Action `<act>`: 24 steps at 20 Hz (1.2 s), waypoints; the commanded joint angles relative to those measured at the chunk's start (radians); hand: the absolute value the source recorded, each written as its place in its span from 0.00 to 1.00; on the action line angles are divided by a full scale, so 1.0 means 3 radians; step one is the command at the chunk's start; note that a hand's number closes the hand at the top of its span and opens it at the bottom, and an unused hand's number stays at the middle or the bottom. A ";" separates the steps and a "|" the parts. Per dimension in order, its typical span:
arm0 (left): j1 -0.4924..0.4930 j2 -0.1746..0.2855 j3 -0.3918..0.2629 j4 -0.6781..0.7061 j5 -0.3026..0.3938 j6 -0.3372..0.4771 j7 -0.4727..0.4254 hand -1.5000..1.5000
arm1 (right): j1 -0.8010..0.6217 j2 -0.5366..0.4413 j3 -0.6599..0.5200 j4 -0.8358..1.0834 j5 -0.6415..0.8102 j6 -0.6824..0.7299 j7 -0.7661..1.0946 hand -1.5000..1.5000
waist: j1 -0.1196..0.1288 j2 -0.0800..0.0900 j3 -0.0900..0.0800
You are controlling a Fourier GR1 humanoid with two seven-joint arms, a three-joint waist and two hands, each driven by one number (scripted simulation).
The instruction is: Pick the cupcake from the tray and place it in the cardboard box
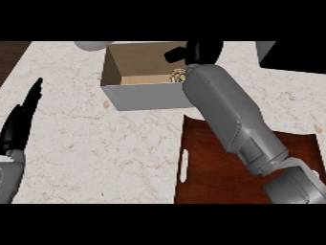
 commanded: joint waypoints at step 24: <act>0.0648 0.0063 0.0341 -0.0172 0.0069 0.0074 -0.0085 0.50 | 0.2081 -0.0444 0.0354 -0.2665 -0.0047 -0.0499 -0.0182 0.00 | -0.0573 -0.0190 -0.0004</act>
